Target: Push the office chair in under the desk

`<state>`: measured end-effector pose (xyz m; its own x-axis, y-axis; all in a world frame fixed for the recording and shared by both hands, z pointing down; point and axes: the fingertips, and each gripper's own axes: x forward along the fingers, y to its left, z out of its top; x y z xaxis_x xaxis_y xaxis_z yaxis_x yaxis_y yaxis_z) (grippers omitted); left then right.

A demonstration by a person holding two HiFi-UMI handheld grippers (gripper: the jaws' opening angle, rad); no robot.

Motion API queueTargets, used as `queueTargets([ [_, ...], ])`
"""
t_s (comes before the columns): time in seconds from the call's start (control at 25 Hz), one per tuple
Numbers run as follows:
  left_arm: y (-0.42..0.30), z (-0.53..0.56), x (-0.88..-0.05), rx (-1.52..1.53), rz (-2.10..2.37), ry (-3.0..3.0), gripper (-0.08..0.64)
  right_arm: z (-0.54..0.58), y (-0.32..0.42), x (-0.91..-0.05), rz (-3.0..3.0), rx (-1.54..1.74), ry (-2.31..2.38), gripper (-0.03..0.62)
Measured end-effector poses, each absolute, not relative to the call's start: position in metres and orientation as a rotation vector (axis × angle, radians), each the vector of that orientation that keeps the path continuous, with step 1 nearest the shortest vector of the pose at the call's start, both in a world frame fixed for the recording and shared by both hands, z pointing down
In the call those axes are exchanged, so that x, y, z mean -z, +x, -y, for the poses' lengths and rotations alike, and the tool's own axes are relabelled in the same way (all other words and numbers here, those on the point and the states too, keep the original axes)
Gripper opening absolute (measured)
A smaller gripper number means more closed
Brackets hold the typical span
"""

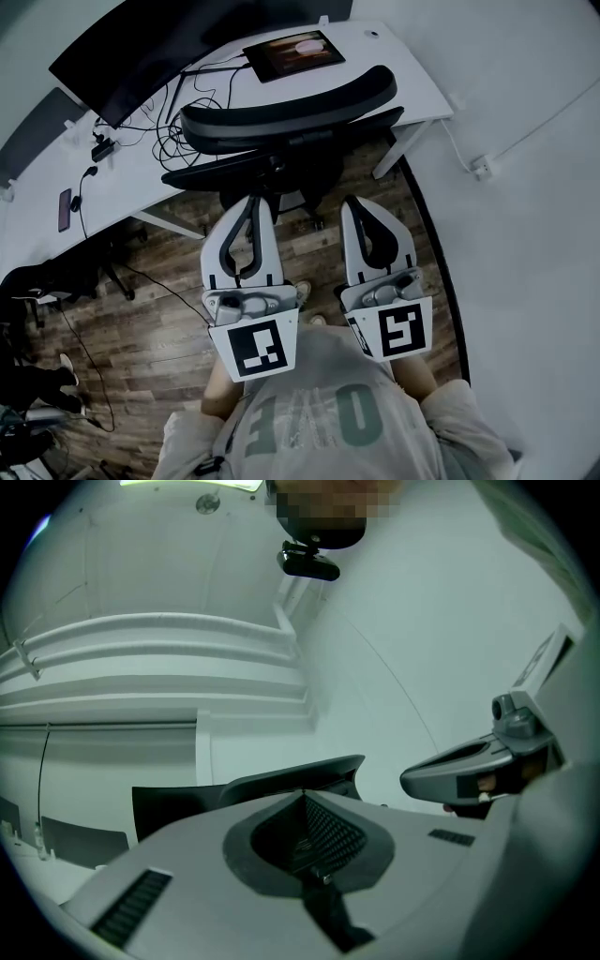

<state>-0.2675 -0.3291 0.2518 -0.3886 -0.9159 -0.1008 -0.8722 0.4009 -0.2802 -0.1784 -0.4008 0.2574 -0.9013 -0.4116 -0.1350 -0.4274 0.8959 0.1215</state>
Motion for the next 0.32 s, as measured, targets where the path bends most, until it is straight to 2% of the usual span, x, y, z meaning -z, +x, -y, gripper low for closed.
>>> queueTargets([
  [0.32, -0.2749, 0.3249, -0.2550, 0.223, -2.448, -1.577, 0.015, 0.3945, -0.1857, -0.2577, -2.970, -0.273, -0.640, 0.020],
])
